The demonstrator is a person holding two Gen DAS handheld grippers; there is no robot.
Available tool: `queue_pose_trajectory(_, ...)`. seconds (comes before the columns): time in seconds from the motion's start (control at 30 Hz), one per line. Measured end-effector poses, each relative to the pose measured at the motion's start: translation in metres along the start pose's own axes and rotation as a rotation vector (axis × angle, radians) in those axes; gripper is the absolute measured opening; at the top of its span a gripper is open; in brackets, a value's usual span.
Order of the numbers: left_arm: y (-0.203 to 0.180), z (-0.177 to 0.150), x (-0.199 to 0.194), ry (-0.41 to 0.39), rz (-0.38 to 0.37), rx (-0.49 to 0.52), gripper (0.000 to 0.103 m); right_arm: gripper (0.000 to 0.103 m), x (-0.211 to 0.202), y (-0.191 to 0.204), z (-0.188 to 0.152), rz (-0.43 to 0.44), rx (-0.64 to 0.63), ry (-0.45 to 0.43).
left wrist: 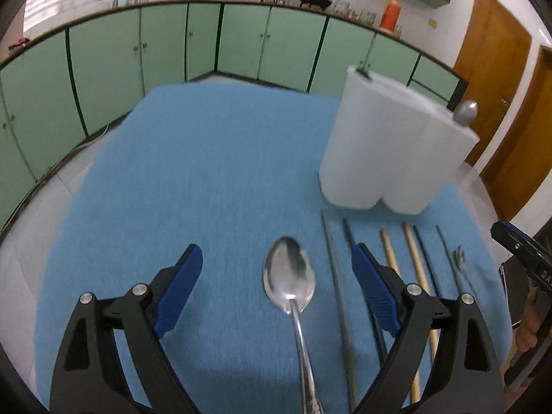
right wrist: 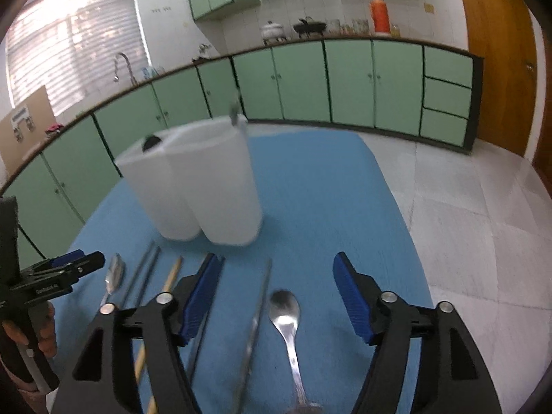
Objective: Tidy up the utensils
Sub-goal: 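Grasp the figure-handled spoon with the right tool while the left tool grasps a steel spoon, then carry both spoons over the white holder and lower them in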
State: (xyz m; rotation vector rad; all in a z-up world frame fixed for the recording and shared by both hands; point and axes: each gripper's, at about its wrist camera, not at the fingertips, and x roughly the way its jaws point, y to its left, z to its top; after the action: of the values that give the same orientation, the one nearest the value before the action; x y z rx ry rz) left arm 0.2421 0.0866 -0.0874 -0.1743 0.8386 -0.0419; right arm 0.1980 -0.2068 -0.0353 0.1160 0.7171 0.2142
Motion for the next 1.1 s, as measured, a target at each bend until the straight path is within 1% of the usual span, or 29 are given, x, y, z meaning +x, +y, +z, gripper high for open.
queue_pose_trajectory(0.17,0.003,-0.004,0.011,0.028,0.009,-0.003,0.084,0.07,0.009,-0.003,-0.009,-0.005,0.009,0.045)
queue_pose_trajectory(0.23,0.001,-0.005,0.014,0.037,0.012,0.0,0.079,0.07,0.013,-0.005,-0.011,-0.002,0.017,0.059)
queue_pose_trajectory(0.3,0.001,-0.006,0.02,0.057,0.002,-0.006,0.071,0.07,0.015,-0.009,-0.013,-0.003,0.028,0.061)
queue_pose_trajectory(0.37,0.002,-0.007,0.021,0.056,0.002,-0.006,0.07,0.07,0.017,-0.009,-0.015,-0.002,0.018,0.066)
queue_pose_trajectory(0.43,0.0,-0.008,0.02,0.054,-0.007,0.004,0.068,0.07,0.02,-0.006,-0.018,-0.02,-0.007,0.076)
queue_pose_trajectory(0.47,-0.001,-0.008,0.02,0.054,-0.007,0.008,0.064,0.07,0.021,-0.005,-0.02,-0.027,-0.017,0.085)
queue_pose_trajectory(0.5,-0.002,-0.008,0.021,0.053,-0.009,0.014,0.059,0.07,0.023,-0.005,-0.021,-0.033,-0.022,0.097)
queue_pose_trajectory(0.57,-0.004,-0.007,0.022,0.053,-0.015,0.027,0.053,0.069,0.026,-0.004,-0.024,-0.015,-0.034,0.116)
queue_pose_trajectory(0.63,-0.009,-0.008,0.021,0.053,-0.027,0.032,0.048,0.069,0.027,-0.003,-0.027,-0.022,-0.056,0.122)
queue_pose_trajectory(0.67,-0.01,-0.008,0.022,0.052,-0.031,0.031,0.044,0.069,0.027,-0.004,-0.028,-0.02,-0.066,0.123)
queue_pose_trajectory(0.7,-0.01,-0.008,0.022,0.052,-0.039,0.029,0.038,0.066,0.028,-0.004,-0.028,-0.018,-0.071,0.127)
queue_pose_trajectory(0.73,-0.011,-0.008,0.023,0.053,-0.043,0.029,0.037,0.063,0.029,-0.005,-0.029,-0.016,-0.077,0.134)
queue_pose_trajectory(0.8,-0.011,-0.007,0.024,0.052,-0.05,0.028,0.036,0.054,0.032,-0.005,-0.028,-0.009,-0.086,0.148)
queue_pose_trajectory(0.9,-0.012,-0.007,0.025,0.051,-0.061,0.031,0.035,0.048,0.033,-0.007,-0.028,-0.004,-0.096,0.16)
queue_pose_trajectory(0.97,-0.013,-0.008,0.025,0.05,-0.068,0.037,0.035,0.042,0.034,-0.009,-0.028,-0.01,-0.107,0.171)
queue_pose_trajectory(1.1,-0.015,-0.009,0.025,0.05,-0.079,0.051,0.035,0.039,0.037,-0.01,-0.028,-0.015,-0.133,0.186)
